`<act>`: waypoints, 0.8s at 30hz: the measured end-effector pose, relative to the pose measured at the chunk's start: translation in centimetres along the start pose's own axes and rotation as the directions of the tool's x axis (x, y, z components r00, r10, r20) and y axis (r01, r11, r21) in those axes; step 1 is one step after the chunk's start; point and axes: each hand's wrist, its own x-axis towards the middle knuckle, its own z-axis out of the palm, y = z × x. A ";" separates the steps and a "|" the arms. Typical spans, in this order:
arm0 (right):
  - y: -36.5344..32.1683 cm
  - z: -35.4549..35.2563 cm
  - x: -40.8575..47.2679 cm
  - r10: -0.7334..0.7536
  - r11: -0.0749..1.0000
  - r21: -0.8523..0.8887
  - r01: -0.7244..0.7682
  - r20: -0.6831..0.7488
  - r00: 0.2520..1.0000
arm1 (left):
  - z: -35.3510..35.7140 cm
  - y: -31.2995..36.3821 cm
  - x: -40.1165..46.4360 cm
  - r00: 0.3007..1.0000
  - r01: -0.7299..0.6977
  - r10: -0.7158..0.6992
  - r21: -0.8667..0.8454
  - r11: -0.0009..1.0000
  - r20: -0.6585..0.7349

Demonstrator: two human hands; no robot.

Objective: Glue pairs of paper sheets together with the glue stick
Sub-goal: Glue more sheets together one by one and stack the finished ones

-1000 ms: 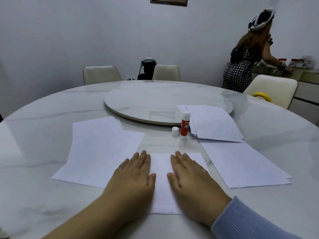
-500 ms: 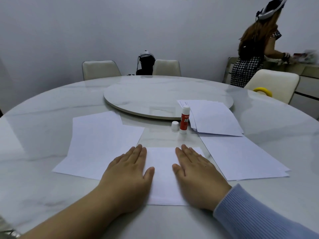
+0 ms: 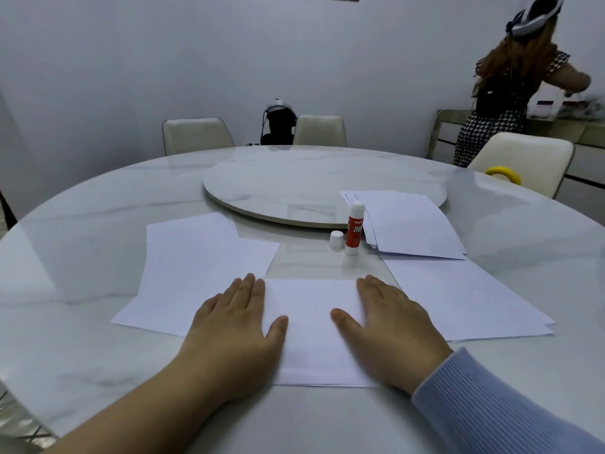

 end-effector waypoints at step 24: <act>3.6 -8.1 -3.8 0.008 0.676 0.716 0.174 -0.243 0.970 | -1.3 -1.6 1.0 0.909 0.144 -0.363 -0.661 0.736 -0.206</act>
